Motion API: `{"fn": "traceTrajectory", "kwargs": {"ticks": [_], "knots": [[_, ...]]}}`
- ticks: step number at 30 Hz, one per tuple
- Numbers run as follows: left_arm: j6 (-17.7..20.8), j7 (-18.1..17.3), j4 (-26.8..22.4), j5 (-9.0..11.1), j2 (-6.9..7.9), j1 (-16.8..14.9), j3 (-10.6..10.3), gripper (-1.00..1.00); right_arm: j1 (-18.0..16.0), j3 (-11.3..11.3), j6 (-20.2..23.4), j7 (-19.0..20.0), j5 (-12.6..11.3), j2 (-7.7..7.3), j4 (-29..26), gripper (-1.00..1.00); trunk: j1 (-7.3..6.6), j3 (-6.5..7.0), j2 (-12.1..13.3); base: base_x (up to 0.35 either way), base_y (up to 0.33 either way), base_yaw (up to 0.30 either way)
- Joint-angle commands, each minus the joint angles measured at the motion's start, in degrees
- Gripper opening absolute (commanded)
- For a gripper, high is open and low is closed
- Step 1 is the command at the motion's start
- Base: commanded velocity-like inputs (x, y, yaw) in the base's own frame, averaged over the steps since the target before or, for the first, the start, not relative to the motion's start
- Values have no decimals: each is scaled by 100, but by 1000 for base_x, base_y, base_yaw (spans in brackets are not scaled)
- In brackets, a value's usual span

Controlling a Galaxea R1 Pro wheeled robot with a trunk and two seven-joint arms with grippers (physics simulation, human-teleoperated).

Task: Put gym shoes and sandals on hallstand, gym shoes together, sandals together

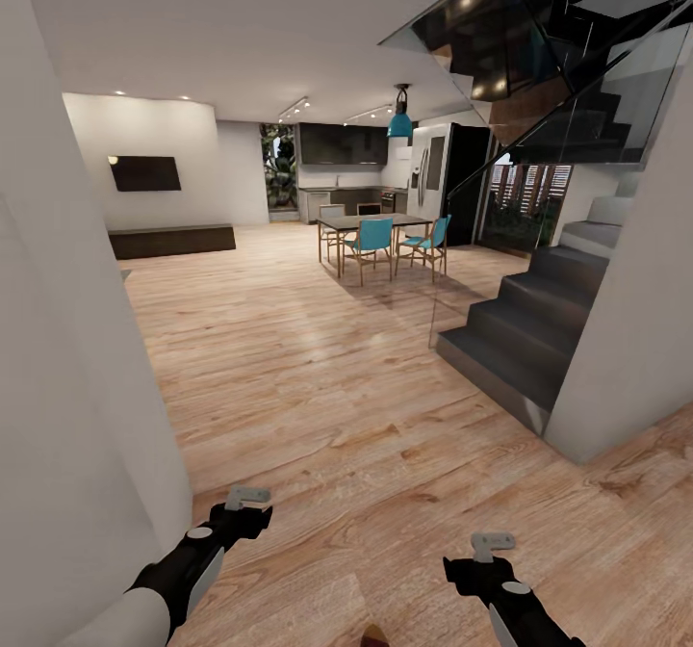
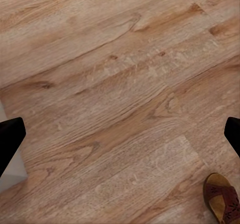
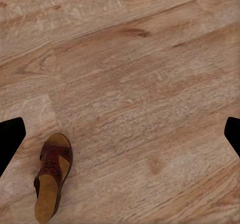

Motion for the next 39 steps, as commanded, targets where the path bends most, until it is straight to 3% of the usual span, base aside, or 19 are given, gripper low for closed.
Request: {"fn": "traceTrajectory", "kwargs": {"ticks": [1,15,30,35,39], "knots": [[1,-14,-4,-56,-1,-2,11,100,-1,1,37,-2,13,0,-12,100,0,-6,-3,0,0,0],[26,-140,-6,-56,-1,-50,5,100,-1,9,30,-2,12,7,217,100,0,-23,-3,0,0,11],[114,-189,-14,-48,32,-193,5,100,-1,14,18,-2,2,18,575,100,329,-396,-605,0,0,96],[633,-403,-17,-44,20,-500,11,100,-1,14,18,-2,1,19,583,100,439,-524,-805,0,0,107],[778,-529,-59,-44,-1,-556,13,100,-1,12,13,-2,1,19,588,100,527,-626,-966,0,0,108]]}}
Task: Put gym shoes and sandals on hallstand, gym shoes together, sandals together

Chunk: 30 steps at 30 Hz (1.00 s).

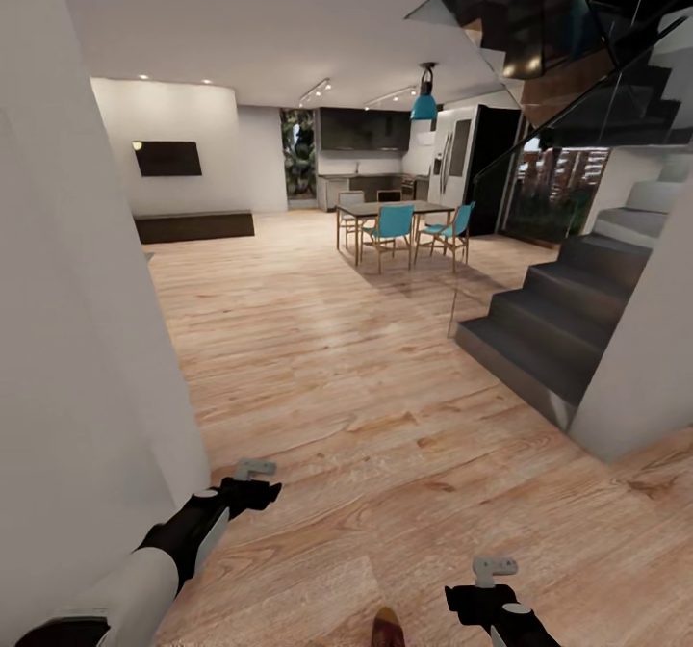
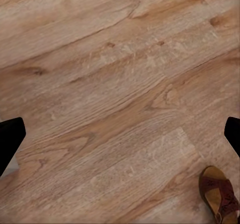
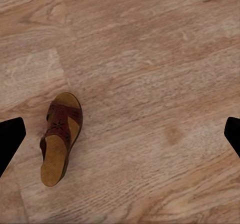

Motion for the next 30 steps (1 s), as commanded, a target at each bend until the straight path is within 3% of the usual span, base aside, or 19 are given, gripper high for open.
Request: {"fn": "traceTrajectory", "kwargs": {"ticks": [1,30], "knots": [[47,-42,-53,-56,-4,9,13,100,0,-2,35,-2,10,-1,-12,100,22,-32,-45,0,0,108],[80,-108,-159,-50,0,52,11,100,0,-19,21,13,8,-21,-17,100,659,-614,-1208,0,0,27]]}}
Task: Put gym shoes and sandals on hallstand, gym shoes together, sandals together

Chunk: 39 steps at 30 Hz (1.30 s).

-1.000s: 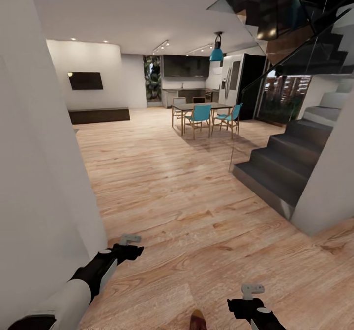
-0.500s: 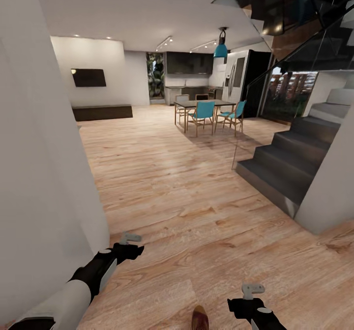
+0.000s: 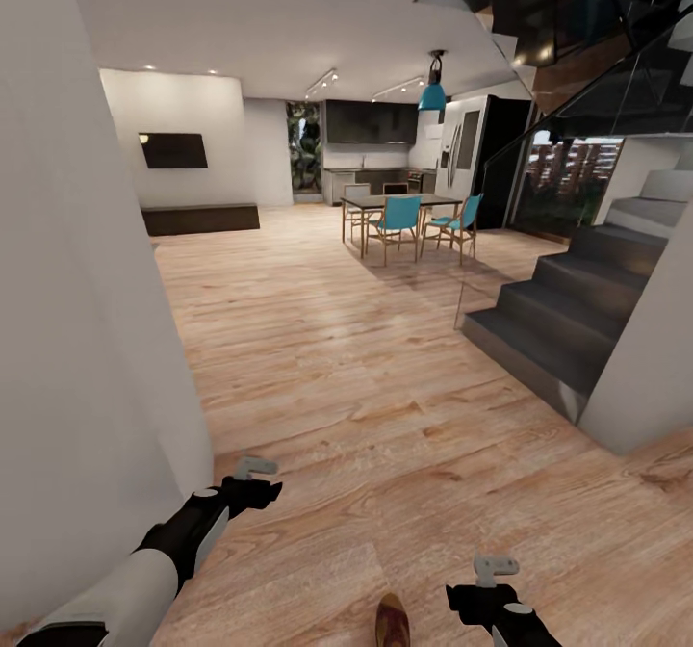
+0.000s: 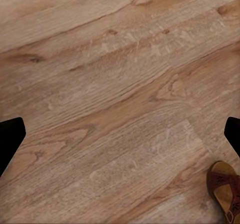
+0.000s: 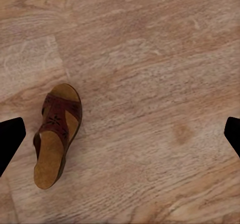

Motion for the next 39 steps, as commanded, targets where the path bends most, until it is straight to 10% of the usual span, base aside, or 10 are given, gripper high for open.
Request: {"fn": "traceTrajectory", "kwargs": {"ticks": [1,30,39], "knots": [[29,-24,-10,-54,-1,-1,13,100,-1,-4,37,-8,6,1,-18,100,22,-24,-44,0,0,0],[29,-178,-20,-53,-23,-13,12,100,-1,-6,38,-14,-3,10,117,100,659,-589,-1207,0,0,0],[89,-412,-80,-66,-225,-116,-7,100,-1,-6,38,-16,-34,53,142,100,857,-826,-1568,0,0,0]]}}
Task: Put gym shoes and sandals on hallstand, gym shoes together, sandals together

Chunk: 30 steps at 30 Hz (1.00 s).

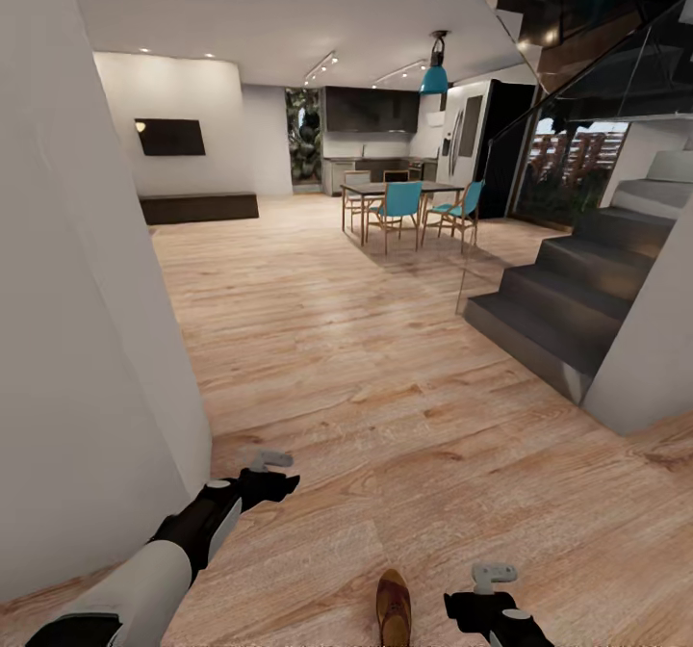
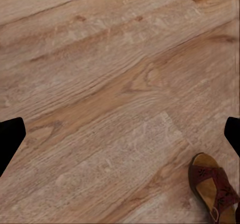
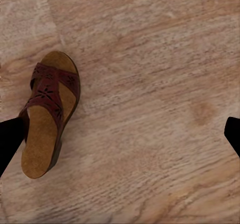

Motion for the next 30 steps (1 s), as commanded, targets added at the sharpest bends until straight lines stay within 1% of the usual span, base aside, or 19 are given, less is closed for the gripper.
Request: {"fn": "traceTrajectory", "kwargs": {"ticks": [1,5,8,9,10,15,16,17,19,21,22,23,24,26,30], "knots": [[36,-73,-47,-60,-33,-24,6,100,0,-2,35,-3,-8,15,-12,100,22,-33,-44,0,0,0],[131,-270,-217,-63,-120,-132,-43,100,0,-2,35,-6,-80,62,-18,100,109,-140,-204,0,0,0],[338,-409,-346,-62,-151,-230,-102,100,0,2,45,-8,-137,100,-32,100,175,-215,-325,0,0,0],[526,-514,-424,-59,-162,-297,-136,100,0,0,53,-10,-172,142,-48,100,197,-237,-365,0,0,0],[623,-575,-461,-59,-166,-329,-148,100,0,0,58,-12,-187,167,-57,100,219,-258,-405,0,0,0],[1009,-928,-623,-61,-177,-453,-183,100,-4,5,77,-21,-233,341,-106,100,329,-355,-605,0,0,0],[1128,-1139,-701,-61,-180,-490,-193,100,-5,2,87,-30,-241,471,-171,100,351,-374,-646,0,0,0],[1154,-1203,-727,-61,-178,-497,-195,100,-6,1,89,-44,-242,514,-195,100,373,-392,-686,0,0,0],[1220,-1422,-830,-61,-176,-516,-217,100,-8,0,93,-168,-254,659,-263,100,417,-428,-766,0,0,0],[1237,-1508,-870,-61,-172,-520,-240,100,-5,-1,91,-251,-263,718,-280,100,461,-465,-846,0,0,0],[1251,-1578,-897,-62,-169,-523,-273,100,-7,-1,90,-323,-270,782,-291,100,483,-483,-886,0,0,0],[1266,-1661,-925,-63,-167,-524,-361,100,-5,-1,84,-402,-274,909,-301,100,505,-501,-926,0,0,0],[1271,-1689,-934,-67,-164,-517,-430,100,-4,0,77,-426,-274,966,-294,100,527,-519,-966,0,0,0],[1274,-1703,-939,-68,-160,-507,-494,100,-7,-1,71,-438,-273,993,-272,100,571,-555,-1047,0,0,0],[1275,-1713,-938,-74,-157,-498,-548,100,-5,-7,55,-451,-273,1013,-253,100,659,-626,-1207,0,0,0]]}}
